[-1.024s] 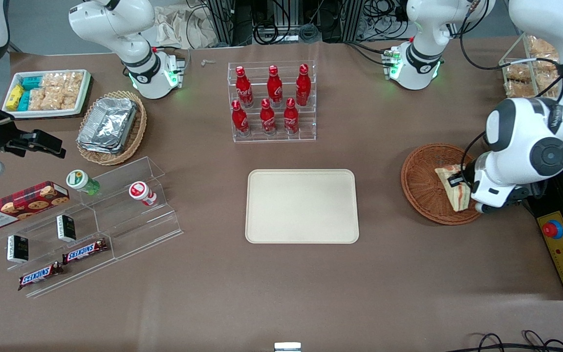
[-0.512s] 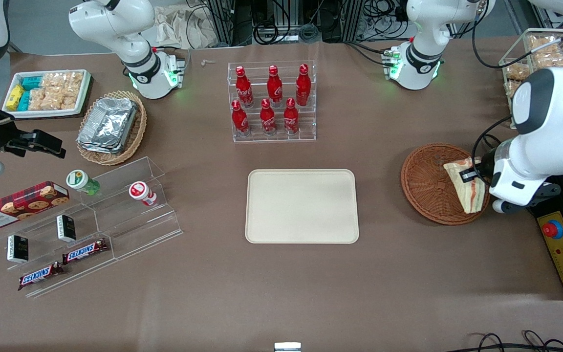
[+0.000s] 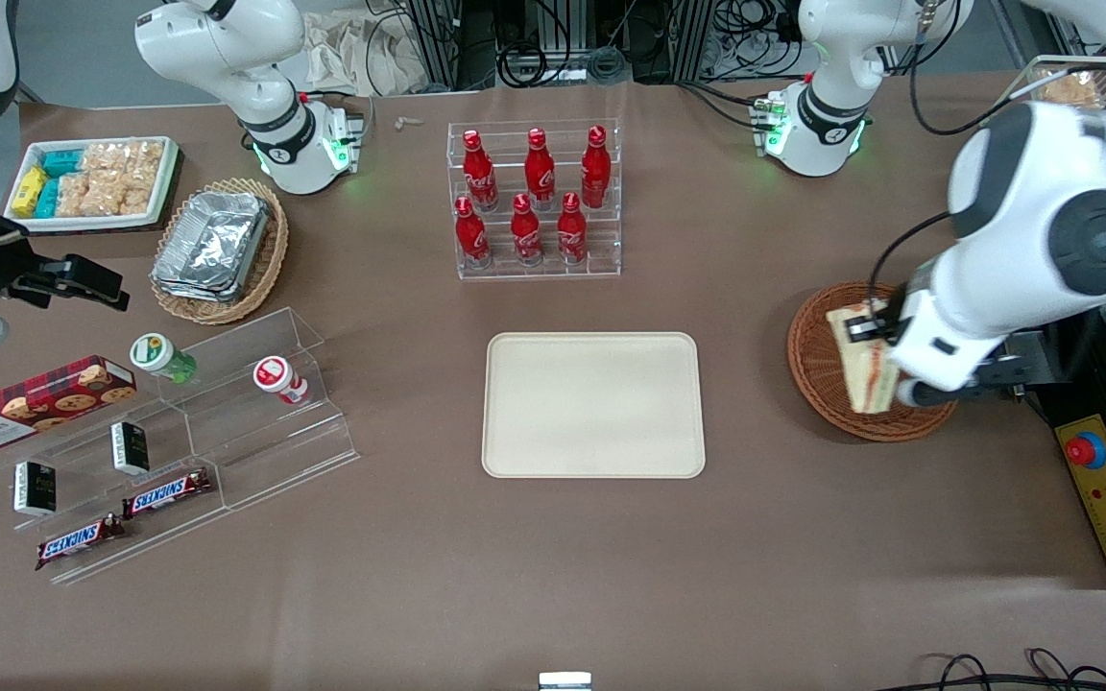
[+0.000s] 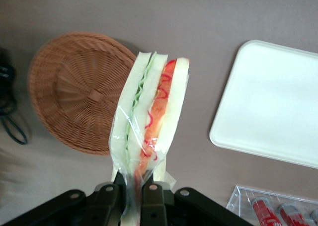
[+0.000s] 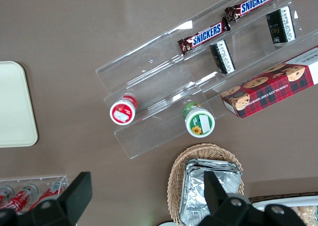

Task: Place sandwich from basket to tray
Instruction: 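Carry the sandwich with the left gripper over the cream tray, then lower the sandwich onto the tray and open the left gripper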

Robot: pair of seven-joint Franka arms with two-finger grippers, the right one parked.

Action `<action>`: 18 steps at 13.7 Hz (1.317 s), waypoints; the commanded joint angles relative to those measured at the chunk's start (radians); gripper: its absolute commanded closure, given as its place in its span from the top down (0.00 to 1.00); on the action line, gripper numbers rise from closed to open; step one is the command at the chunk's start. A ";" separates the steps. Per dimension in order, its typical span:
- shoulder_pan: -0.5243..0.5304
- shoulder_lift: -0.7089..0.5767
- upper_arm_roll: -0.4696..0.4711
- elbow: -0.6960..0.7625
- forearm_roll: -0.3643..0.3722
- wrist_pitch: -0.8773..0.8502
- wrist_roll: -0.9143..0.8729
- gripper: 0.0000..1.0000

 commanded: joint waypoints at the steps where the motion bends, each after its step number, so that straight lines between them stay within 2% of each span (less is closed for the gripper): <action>1: -0.059 0.112 -0.019 0.057 0.003 -0.021 -0.066 0.00; 6: -0.203 0.299 -0.019 0.084 0.020 0.126 -0.324 0.00; 9: -0.249 0.362 -0.017 0.083 0.023 0.213 -0.347 0.00; 16: -0.265 0.460 -0.014 0.081 0.045 0.356 -0.347 0.00; 17: -0.265 0.462 -0.014 0.081 0.052 0.361 -0.347 0.07; 18: -0.265 0.461 -0.014 0.081 0.052 0.361 -0.347 0.34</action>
